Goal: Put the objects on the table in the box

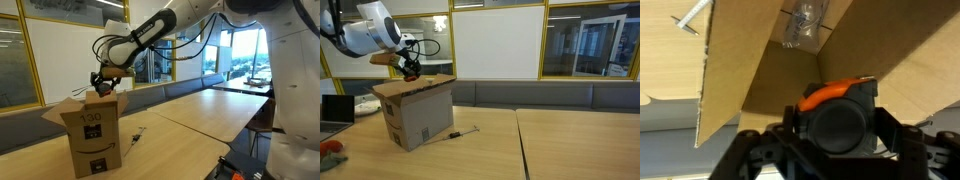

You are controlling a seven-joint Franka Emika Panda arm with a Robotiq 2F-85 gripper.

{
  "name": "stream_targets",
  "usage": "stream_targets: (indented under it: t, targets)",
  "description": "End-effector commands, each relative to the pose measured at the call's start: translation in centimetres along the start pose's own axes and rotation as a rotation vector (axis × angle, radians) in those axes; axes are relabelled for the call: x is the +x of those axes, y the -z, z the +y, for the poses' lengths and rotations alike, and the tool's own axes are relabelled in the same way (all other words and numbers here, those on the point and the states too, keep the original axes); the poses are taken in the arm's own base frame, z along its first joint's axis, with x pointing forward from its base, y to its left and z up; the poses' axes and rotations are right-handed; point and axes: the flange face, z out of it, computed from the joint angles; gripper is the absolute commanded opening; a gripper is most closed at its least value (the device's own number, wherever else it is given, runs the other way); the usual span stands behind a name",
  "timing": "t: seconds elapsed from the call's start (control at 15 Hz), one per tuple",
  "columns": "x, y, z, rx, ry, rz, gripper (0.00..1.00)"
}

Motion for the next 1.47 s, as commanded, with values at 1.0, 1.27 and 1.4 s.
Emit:
stream_targets:
  t: [1.0, 1.27, 1.4]
  targets:
    - [2.6, -7.2, 5.3, 0.009, -0.078, -0.290, 1.00]
    - [2.9, -3.3, 6.9, 0.002, -0.105, -0.228, 1.00]
    - [2.8, -0.6, 8.0, 0.000, -0.131, -0.187, 1.00]
